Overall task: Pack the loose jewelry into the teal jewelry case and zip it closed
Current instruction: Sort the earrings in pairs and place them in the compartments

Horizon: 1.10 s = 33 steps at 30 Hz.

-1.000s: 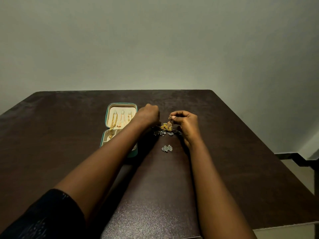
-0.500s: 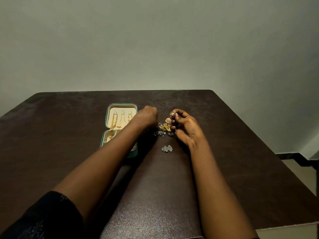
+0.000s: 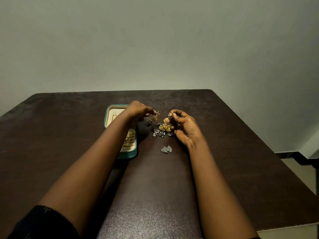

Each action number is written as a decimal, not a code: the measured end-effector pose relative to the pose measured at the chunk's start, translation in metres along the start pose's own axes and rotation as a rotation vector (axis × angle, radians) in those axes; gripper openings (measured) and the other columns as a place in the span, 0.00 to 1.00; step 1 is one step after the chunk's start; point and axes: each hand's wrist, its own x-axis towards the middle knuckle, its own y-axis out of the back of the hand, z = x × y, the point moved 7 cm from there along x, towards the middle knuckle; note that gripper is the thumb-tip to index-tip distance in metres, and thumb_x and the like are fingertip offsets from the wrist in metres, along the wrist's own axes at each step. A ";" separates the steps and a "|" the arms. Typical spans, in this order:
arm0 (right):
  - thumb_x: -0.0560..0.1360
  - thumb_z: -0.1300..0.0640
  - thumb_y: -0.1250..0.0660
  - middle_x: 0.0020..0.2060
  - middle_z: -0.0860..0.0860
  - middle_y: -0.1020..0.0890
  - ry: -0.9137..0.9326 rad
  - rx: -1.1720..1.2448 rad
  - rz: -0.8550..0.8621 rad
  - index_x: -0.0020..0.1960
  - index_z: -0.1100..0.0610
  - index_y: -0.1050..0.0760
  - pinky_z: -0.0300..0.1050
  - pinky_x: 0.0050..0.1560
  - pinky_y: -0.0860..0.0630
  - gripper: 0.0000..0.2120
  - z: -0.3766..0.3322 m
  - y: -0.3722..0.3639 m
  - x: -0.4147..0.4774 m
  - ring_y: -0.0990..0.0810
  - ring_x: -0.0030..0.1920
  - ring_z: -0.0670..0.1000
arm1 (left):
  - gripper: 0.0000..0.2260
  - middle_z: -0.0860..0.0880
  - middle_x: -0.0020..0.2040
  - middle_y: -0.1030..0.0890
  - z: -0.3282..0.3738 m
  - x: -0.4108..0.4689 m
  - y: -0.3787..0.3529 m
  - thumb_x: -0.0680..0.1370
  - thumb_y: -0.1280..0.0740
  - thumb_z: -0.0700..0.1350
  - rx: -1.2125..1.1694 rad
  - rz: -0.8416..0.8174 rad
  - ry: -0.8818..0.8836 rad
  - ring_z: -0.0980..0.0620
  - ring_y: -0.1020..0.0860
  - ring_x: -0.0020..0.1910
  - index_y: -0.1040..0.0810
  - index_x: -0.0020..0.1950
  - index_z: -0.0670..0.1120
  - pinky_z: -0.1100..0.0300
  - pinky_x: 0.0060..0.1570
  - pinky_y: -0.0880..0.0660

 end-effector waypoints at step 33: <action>0.76 0.71 0.45 0.26 0.47 0.20 -0.106 -0.006 -0.173 0.41 0.58 0.26 0.35 0.27 0.36 0.13 0.023 -0.056 -0.024 0.25 0.24 0.43 | 0.11 0.51 0.29 0.22 -0.028 -0.062 0.007 0.79 0.45 0.39 -0.700 -0.293 0.117 0.58 0.24 0.27 0.26 0.41 0.46 0.67 0.29 0.34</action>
